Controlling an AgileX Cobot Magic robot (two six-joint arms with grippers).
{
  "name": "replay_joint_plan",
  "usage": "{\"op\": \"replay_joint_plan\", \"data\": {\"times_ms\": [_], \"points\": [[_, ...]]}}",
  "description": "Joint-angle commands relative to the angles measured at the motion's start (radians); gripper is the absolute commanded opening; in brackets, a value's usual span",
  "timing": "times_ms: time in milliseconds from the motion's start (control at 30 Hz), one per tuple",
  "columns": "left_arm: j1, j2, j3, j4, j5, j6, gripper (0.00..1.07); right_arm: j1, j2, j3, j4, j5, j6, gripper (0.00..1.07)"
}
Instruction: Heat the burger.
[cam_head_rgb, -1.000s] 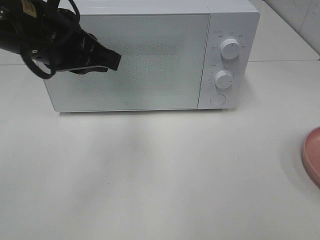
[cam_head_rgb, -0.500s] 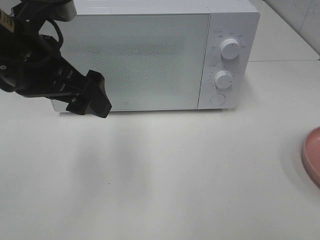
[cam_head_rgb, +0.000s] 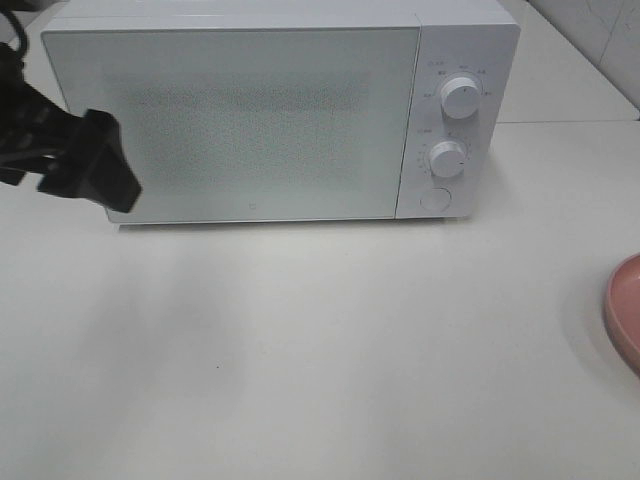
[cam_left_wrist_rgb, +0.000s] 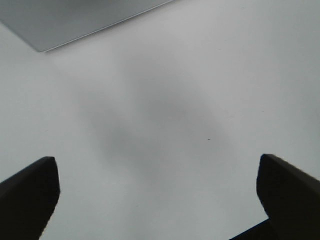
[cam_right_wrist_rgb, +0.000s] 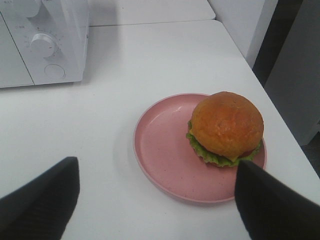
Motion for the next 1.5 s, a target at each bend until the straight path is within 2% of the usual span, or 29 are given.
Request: {"op": "replay_joint_plan", "data": {"times_ms": [33,67,100,133,167,200,233,267,333,367,433,567,667,700,767,800,833,967,1033,1067,1200,1267,1367,1500], "points": [[0.134,-0.039,-0.006,-0.013,0.059,0.061,1.05,-0.006,-0.030,0.001,0.004,-0.006,-0.013,0.75],[0.134,-0.039,-0.006,-0.013,0.059,0.061,1.05,-0.006,-0.030,0.001,0.004,-0.006,-0.013,0.75],[0.175,-0.040,-0.006,-0.020,0.071,0.078,1.05,-0.006,-0.030,0.001,0.004,-0.006,-0.013,0.75],[0.259,-0.040,-0.006,-0.035,0.100,0.113,1.05,-0.006,-0.030,0.001,0.004,-0.006,-0.013,0.75],[0.259,-0.040,-0.006,-0.035,0.100,0.113,1.05,-0.006,-0.030,0.001,0.004,-0.006,-0.013,0.75],[0.301,-0.040,-0.006,-0.043,0.116,0.136,1.05,-0.006,-0.030,0.001,0.004,-0.006,-0.013,0.75],[0.373,-0.040,-0.006,-0.053,0.141,0.196,1.05,-0.006,-0.030,0.001,0.004,-0.006,-0.013,0.75],[0.373,-0.040,-0.006,-0.053,0.141,0.196,1.05,-0.006,-0.030,0.001,0.004,-0.006,-0.013,0.75],[0.468,-0.040,-0.006,-0.056,0.145,0.274,1.05,-0.006,-0.030,0.001,0.004,-0.006,-0.013,0.75],[0.468,-0.040,-0.006,-0.056,0.145,0.274,1.05,-0.006,-0.030,0.001,0.004,-0.006,-0.013,0.75],[0.529,-0.040,-0.006,-0.060,0.153,0.297,1.05,-0.006,-0.030,0.001,0.004,-0.006,-0.013,0.75],[0.545,-0.046,0.009,-0.076,0.202,0.275,1.05,-0.006,-0.030,0.001,0.004,-0.006,-0.013,0.75],[0.545,-0.094,0.073,-0.087,0.227,0.256,1.05,-0.006,-0.030,0.001,0.004,-0.006,-0.013,0.75],[0.545,-0.158,0.136,-0.102,0.214,0.253,1.05,-0.006,-0.030,0.001,0.004,-0.006,-0.013,0.75],[0.545,-0.188,0.162,-0.108,0.209,0.253,1.05,-0.006,-0.030,0.001,0.004,-0.006,-0.013,0.75],[0.545,-0.268,0.221,-0.110,0.202,0.253,1.05,-0.006,-0.030,0.001,0.004,-0.006,-0.013,0.75],[0.545,-0.268,0.221,-0.110,0.202,0.253,1.05,-0.006,-0.030,0.001,0.004,-0.006,-0.013,0.75],[0.545,-0.465,0.359,-0.110,0.203,0.249,1.05,-0.006,-0.030,0.001,0.004,-0.006,-0.013,0.75],[0.545,-0.507,0.382,-0.109,0.203,0.249,1.05,-0.006,-0.030,0.001,0.004,-0.006,-0.013,0.75],[0.545,-0.594,0.418,-0.104,0.203,0.249,1.05,-0.006,-0.030,0.001,0.004,-0.006,-0.013,0.75],[0.545,-0.715,0.463,-0.099,0.204,0.250,1.05,-0.006,-0.030,0.001,0.004,-0.006,-0.013,0.75],[0.545,-0.862,0.494,-0.099,0.204,0.250,1.05,-0.006,-0.030,0.001,0.004,-0.006,-0.013,0.75],[0.545,-0.897,0.498,-0.098,0.202,0.250,1.05,-0.006,-0.030,0.001,0.004,-0.006,-0.013,0.75],[0.545,-1.029,0.516,-0.089,0.205,0.250,1.05,-0.006,-0.030,0.001,0.004,-0.006,-0.013,0.75]]}}
